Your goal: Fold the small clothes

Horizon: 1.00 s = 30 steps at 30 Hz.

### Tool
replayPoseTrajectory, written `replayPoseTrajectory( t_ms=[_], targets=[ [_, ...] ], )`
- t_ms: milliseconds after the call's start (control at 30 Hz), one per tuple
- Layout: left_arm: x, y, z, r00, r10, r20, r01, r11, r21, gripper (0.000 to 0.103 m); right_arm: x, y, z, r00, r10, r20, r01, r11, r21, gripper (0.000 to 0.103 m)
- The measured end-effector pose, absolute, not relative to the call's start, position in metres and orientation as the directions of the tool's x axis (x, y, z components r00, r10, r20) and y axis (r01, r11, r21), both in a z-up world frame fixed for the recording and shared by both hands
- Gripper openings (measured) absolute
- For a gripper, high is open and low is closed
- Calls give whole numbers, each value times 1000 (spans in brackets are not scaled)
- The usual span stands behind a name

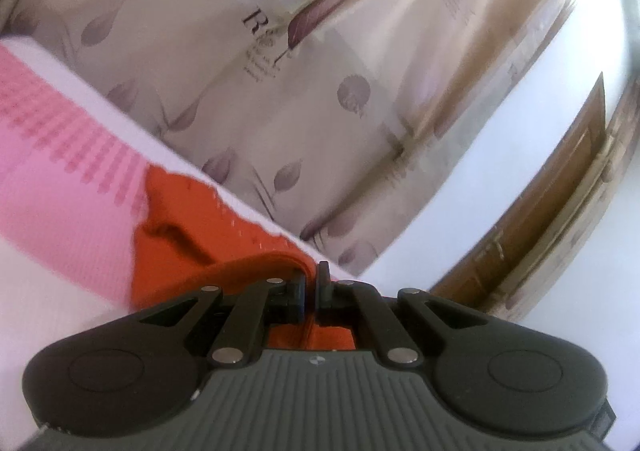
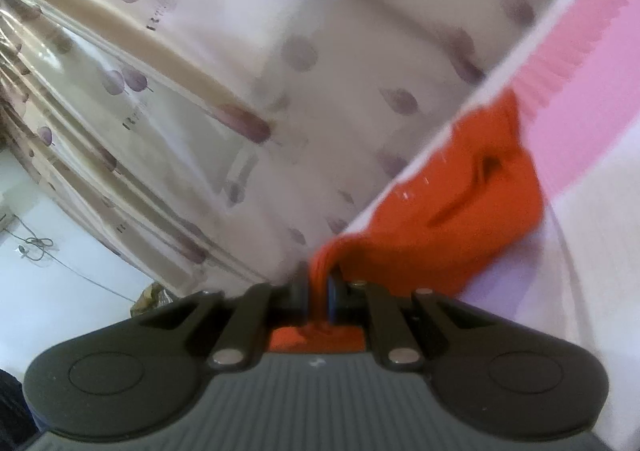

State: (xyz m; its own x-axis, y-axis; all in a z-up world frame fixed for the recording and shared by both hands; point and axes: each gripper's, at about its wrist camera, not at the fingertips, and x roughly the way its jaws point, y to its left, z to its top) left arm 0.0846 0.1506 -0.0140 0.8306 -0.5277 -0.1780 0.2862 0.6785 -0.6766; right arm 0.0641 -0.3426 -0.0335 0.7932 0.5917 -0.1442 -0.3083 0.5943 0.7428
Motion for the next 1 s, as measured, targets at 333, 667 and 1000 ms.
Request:
replayPoseTrajectory(
  t_ms=[333,667,1000],
  targets=[
    [188,144,-16,870,-459,-180,222,691,-688,3,176,-358,-4,836,533,-130,-278,615,738,9],
    [291,136,-51,898,-365,-247,123,746,-655,3,285,-373,-31,864,463,-201,-169,640,749,9],
    [355,147,-100,906,-257,-338,-36,747,-664,15,353,-389,-82,866,419,-274,-62,633,771,9]
  ],
)
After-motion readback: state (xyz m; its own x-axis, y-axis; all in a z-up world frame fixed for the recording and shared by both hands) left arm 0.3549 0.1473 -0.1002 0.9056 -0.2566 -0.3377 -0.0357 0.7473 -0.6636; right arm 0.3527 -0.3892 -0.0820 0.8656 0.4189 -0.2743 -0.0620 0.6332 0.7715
